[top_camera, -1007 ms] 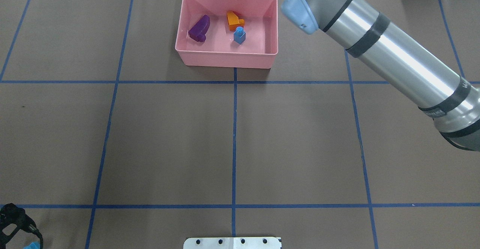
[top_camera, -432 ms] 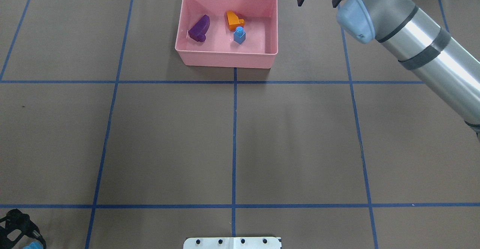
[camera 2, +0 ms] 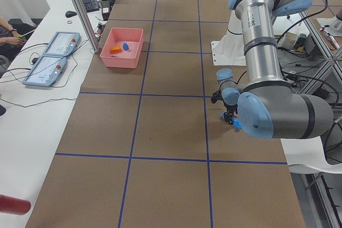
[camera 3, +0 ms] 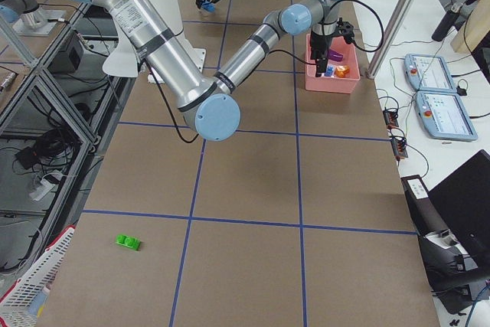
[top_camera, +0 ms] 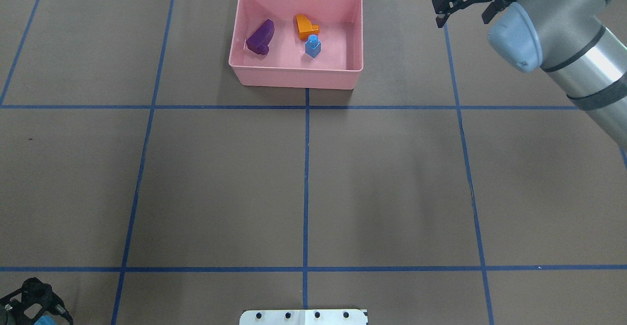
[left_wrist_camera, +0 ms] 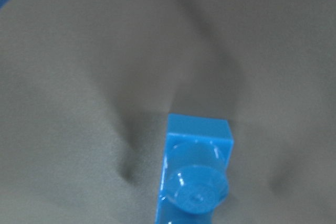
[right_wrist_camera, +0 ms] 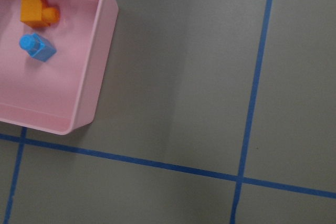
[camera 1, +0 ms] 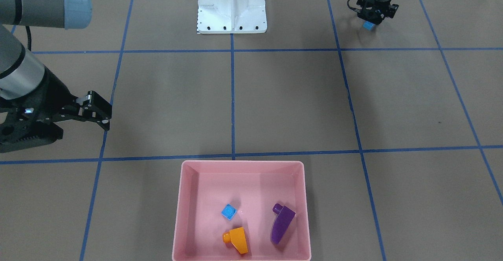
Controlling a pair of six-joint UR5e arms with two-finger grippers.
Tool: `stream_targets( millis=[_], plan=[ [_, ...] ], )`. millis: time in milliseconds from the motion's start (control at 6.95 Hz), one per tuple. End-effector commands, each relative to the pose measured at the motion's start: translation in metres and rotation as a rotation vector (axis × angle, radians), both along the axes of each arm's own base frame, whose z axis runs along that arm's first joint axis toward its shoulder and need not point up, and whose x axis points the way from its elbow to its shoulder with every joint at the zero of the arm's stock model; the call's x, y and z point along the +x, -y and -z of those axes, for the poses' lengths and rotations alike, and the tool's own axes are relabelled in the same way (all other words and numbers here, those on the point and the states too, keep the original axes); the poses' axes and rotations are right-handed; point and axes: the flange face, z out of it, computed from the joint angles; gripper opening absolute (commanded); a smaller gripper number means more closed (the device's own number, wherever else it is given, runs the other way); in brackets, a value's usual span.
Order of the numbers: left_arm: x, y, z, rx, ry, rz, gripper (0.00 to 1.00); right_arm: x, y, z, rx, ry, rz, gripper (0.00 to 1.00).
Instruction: Put all blocks into box
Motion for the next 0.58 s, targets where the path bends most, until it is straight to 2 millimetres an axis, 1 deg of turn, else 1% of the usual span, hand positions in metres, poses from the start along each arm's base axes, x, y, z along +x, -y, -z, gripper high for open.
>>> stream_targets(
  millis=[0, 144, 288, 432],
  plan=[
    [0.001, -0.005, 0.009, -0.005, -0.011, -0.004, 0.0, 0.023, -0.014, -0.023, 0.001, -0.018, 0.007, 0.99],
    [-0.003, -0.003, 0.015, -0.006, -0.019, 0.003, 0.0, 0.028, -0.013, -0.024, 0.001, -0.017, 0.0, 0.99],
    [-0.011, -0.003, 0.031, -0.018, -0.032, 0.02, 0.0, 0.034, -0.017, -0.034, 0.007, -0.024, 0.011, 0.99],
    [-0.024, -0.004, 0.059, -0.056, -0.049, 0.07, 0.0, 0.048, -0.03, -0.059, 0.019, -0.039, 0.036, 0.99]
  ],
)
